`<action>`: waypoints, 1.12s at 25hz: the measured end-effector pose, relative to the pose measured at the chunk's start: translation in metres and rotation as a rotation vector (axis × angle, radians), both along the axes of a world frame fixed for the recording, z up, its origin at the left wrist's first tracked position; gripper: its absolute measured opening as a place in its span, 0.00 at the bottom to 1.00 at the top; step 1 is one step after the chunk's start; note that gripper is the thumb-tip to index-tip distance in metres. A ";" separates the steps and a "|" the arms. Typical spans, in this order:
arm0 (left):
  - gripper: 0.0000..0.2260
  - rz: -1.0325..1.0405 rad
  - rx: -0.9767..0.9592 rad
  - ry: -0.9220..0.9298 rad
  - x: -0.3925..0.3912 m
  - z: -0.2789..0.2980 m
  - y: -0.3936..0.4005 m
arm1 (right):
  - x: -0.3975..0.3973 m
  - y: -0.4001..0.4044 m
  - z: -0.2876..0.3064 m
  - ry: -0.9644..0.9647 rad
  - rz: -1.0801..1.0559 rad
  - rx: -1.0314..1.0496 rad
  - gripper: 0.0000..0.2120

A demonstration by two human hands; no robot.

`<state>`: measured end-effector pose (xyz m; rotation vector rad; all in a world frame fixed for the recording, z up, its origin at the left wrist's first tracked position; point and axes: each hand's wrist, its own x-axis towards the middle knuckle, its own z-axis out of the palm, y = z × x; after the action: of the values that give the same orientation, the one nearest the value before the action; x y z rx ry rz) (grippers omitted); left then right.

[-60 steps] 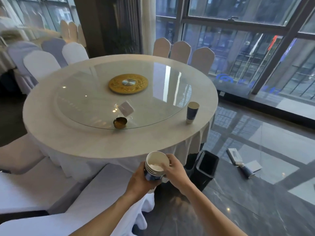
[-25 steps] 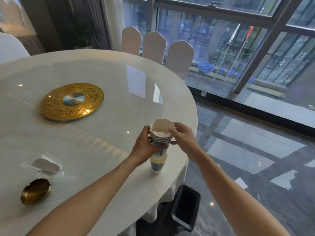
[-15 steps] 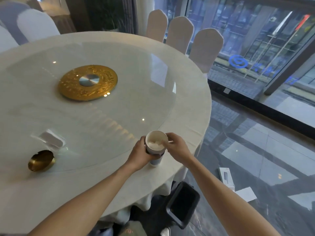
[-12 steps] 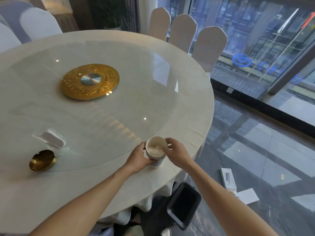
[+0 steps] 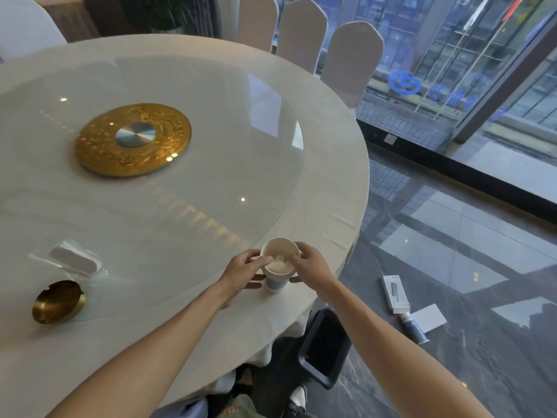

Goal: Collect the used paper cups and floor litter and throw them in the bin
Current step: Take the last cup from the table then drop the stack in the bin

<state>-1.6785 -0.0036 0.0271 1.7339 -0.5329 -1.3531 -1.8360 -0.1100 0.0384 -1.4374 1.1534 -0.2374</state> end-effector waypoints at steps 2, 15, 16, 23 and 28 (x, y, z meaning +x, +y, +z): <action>0.14 -0.043 -0.020 -0.013 -0.002 0.001 -0.011 | -0.007 -0.001 0.004 -0.034 -0.092 0.061 0.13; 0.14 -0.462 -0.095 0.047 -0.145 -0.005 -0.074 | -0.185 0.020 0.006 -0.098 -0.661 0.077 0.11; 0.14 -0.469 -0.075 0.038 -0.158 -0.010 -0.072 | -0.197 0.024 -0.002 -0.079 -0.678 0.098 0.10; 0.18 -0.353 0.101 0.001 -0.230 -0.084 -0.053 | -0.243 0.029 -0.069 -0.054 -0.773 0.362 0.08; 0.22 -0.193 0.246 0.078 -0.260 -0.160 -0.052 | -0.264 0.011 -0.155 -0.073 -0.700 0.510 0.12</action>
<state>-1.9389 -0.0557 -0.1325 1.8529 -0.5172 -1.6747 -2.1004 -0.0989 -0.1162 -0.5439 1.4940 -0.4380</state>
